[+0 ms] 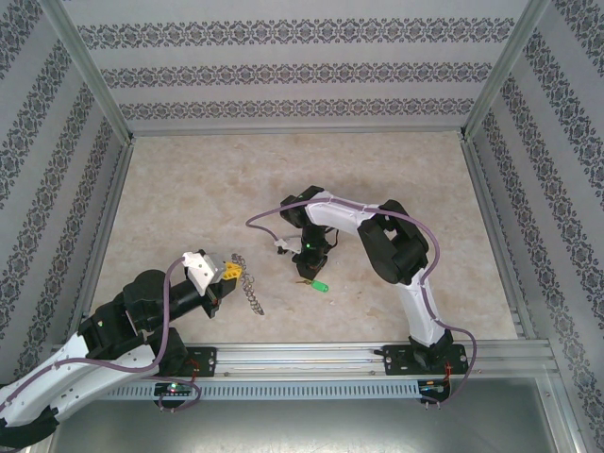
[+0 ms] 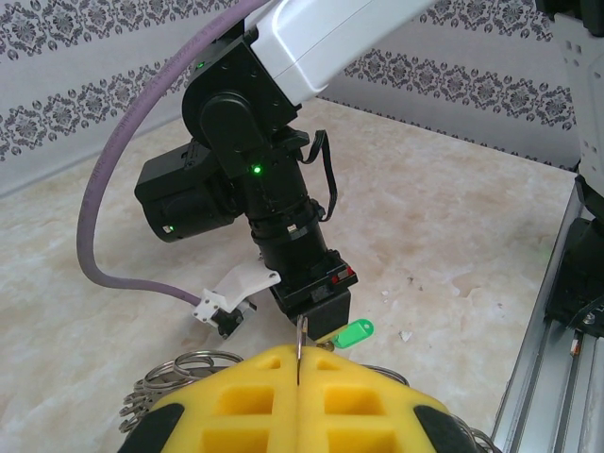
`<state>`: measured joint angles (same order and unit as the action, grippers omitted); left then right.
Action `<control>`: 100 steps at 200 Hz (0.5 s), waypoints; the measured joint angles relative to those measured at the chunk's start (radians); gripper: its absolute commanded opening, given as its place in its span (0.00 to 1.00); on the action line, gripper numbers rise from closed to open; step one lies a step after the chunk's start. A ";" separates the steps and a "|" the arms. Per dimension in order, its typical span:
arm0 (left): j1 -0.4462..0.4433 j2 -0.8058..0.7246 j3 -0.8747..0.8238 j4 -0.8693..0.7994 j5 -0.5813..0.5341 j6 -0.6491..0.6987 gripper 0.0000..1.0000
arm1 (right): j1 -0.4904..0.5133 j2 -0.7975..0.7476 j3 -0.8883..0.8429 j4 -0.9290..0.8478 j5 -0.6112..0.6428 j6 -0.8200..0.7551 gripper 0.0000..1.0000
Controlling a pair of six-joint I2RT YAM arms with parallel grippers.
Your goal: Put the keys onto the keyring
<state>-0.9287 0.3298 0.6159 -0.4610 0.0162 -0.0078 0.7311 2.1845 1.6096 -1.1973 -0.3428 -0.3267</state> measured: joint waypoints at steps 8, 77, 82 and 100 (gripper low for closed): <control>0.000 -0.001 0.000 0.000 -0.001 0.000 0.00 | 0.000 0.000 0.000 0.000 0.000 -0.001 0.04; 0.000 -0.005 0.013 -0.006 -0.003 0.000 0.00 | 0.000 -0.092 -0.045 0.034 0.000 -0.006 0.00; 0.000 -0.005 0.016 -0.008 -0.005 0.000 0.00 | 0.000 -0.123 -0.059 0.048 -0.002 -0.006 0.00; -0.001 0.000 0.028 -0.025 -0.012 0.004 0.00 | 0.005 -0.256 -0.113 0.103 -0.010 -0.006 0.00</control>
<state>-0.9295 0.3294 0.6437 -0.4858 0.0040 -0.0040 0.7364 1.9282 1.4967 -1.0943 -0.3527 -0.3325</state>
